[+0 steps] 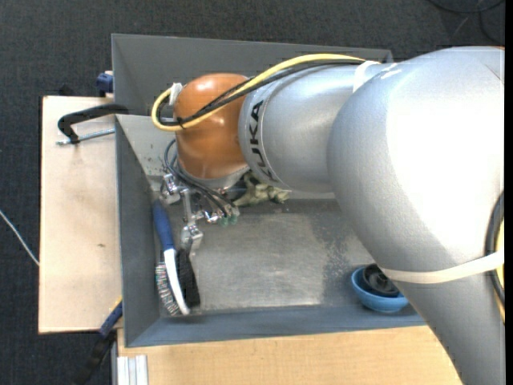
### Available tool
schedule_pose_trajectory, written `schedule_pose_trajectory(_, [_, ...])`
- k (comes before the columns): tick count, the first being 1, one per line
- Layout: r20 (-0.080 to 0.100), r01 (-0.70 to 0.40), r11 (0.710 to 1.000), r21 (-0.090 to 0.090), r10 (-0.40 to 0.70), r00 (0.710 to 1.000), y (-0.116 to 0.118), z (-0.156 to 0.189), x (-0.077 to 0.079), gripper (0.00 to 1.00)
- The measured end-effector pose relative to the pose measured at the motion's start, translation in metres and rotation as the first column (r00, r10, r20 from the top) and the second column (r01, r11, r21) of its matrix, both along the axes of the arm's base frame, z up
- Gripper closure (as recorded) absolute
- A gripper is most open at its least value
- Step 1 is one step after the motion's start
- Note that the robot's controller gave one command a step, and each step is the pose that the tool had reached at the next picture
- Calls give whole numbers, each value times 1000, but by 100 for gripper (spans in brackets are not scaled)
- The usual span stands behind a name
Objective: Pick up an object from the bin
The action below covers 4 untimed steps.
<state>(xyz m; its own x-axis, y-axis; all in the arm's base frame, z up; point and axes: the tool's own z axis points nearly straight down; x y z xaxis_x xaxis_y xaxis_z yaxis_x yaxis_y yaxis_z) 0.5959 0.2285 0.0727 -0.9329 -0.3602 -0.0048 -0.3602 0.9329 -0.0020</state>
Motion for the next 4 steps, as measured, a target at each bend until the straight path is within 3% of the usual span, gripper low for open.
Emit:
schedule_pose_trajectory(1, [7, 62, 998, 3, -62, 998, 3, 1, -57, 0])
schedule_pose_trajectory(2, [6, 165, 986, 9, -165, 986, 0, 133, -78, 0])
schedule_pose_trajectory(3, [3, -90, 996, 3, 90, 996, -23, 149, -82, 0])
schedule_pose_trajectory(4, [-9, -268, 963, 1, 268, 963, -12, 43, -100, 0])
